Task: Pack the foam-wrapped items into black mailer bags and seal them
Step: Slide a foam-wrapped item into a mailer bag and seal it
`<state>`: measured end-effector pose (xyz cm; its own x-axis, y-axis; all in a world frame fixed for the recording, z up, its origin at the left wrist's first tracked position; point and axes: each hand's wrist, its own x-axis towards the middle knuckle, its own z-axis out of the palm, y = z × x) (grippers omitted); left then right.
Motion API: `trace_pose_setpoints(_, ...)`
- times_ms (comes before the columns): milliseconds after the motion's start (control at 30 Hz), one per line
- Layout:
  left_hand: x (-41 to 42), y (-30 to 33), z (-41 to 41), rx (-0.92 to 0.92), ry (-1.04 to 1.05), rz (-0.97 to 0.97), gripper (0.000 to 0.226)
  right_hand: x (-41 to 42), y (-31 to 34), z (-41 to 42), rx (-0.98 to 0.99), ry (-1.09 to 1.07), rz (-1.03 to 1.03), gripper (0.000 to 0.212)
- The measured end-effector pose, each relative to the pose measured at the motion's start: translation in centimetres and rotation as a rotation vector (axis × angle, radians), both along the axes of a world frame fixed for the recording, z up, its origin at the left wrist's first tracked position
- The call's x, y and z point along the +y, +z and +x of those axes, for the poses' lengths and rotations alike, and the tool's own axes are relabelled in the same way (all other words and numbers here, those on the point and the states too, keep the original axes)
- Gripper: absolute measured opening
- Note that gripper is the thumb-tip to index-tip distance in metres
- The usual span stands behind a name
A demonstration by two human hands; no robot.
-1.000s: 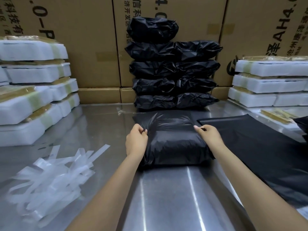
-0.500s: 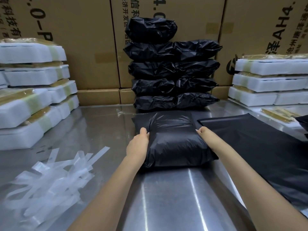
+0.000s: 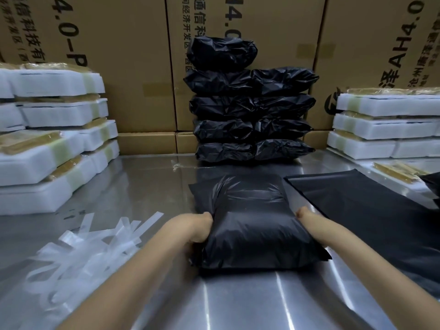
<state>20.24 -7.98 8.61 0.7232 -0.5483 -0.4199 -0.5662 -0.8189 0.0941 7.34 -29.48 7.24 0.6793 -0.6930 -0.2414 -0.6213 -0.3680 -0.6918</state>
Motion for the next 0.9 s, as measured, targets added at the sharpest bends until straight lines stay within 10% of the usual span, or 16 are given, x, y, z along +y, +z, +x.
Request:
trace_pose_setpoints(100,1.2,2.5,1.5,-0.045,0.034,0.024,0.040,-1.7,0.9,0.1,-0.055,-0.013,-0.215,0.035)
trace_pose_setpoints(233,-1.1,0.9,3.4,-0.122,0.449,-0.940,0.064,-0.8,2.8,2.4,-0.670,-0.177,0.259,0.058)
trace_pose_setpoints(367,-5.1,-1.1,1.9,0.181,0.475,-1.359,0.069,0.7,1.1,4.5,-0.646,-0.031,0.380,0.069)
trace_pose_setpoints(567,-6.1,-2.9,2.9,0.526,0.484,-1.524,0.066,-0.3,0.0,5.4,-0.615,0.041,0.417,0.057)
trace_pose_setpoints(667,-6.2,-3.4,3.6,0.614,0.521,-1.561,0.067,0.1,0.1,5.8,-0.640,-0.012,0.433,0.011)
trace_pose_setpoints(900,-6.2,-4.0,3.9,0.752,0.527,-1.599,0.058,0.0,-0.1,5.8,-0.651,0.001,0.410,0.023)
